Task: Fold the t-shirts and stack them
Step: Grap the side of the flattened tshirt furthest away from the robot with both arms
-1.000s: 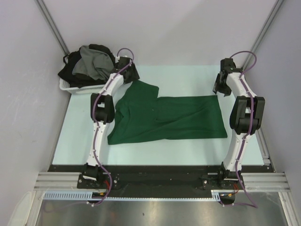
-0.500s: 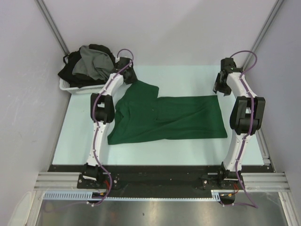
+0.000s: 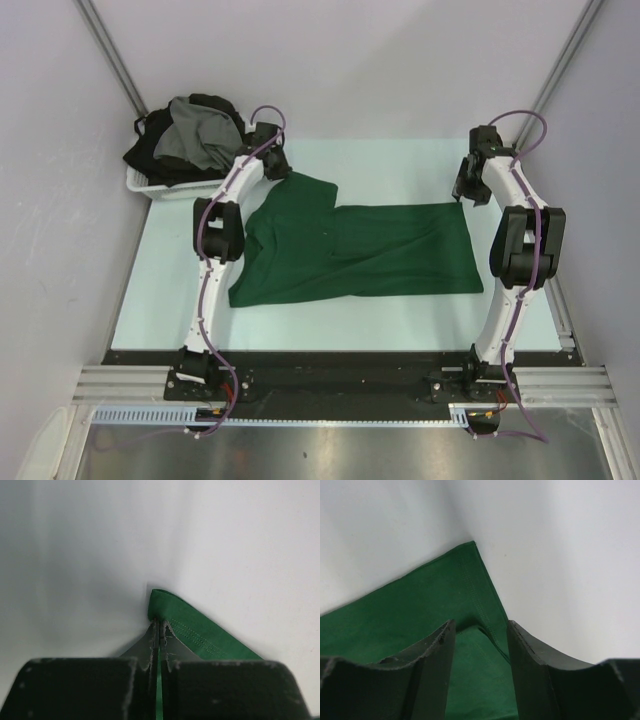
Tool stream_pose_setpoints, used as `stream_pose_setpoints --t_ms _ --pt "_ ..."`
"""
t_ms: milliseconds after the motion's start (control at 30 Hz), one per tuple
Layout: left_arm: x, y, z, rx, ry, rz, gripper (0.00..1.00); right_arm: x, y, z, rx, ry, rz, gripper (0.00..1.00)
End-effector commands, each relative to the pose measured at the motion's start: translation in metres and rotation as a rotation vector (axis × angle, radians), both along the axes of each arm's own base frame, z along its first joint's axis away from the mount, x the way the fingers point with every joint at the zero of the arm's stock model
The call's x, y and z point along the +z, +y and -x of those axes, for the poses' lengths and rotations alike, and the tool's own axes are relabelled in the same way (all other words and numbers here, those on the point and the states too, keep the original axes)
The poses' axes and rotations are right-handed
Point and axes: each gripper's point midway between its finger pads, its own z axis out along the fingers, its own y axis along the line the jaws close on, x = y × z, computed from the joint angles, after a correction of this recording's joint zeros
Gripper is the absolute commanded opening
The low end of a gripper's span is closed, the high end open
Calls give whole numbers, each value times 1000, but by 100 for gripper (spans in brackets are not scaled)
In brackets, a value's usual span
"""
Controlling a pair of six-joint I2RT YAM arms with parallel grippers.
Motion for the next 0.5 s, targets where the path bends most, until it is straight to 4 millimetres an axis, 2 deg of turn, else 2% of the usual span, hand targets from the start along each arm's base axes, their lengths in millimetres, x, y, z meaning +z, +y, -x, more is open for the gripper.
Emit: stream_pose_setpoints --t_ms 0,100,133,200,233,267,300,333,433,467 --pt "-14 -4 25 -21 95 -27 0 35 0 -6 3 -97 -3 50" --pt "0 -6 26 -26 73 -33 0 35 1 -8 6 -102 -6 48" --pt "18 -9 25 -36 42 -32 0 32 1 -9 6 -99 -4 47" --pt "26 -11 30 -47 37 -41 0 27 1 -10 9 -89 -3 47" --pt "40 -12 30 -58 16 -46 0 23 1 -10 13 -82 -4 47" --pt "44 -12 33 -60 16 -51 0 13 1 -10 12 -61 -4 47" --pt "44 -14 38 -73 24 -59 0 12 0 -13 13 -63 -2 48" --pt "52 -15 40 -79 12 -60 0 8 0 -15 11 -56 -7 48" --pt "49 -15 48 -90 27 -69 0 -5 -2 -19 10 -38 -10 51" --pt "50 -10 47 -72 23 -91 0 -15 -2 -19 11 -18 -15 52"
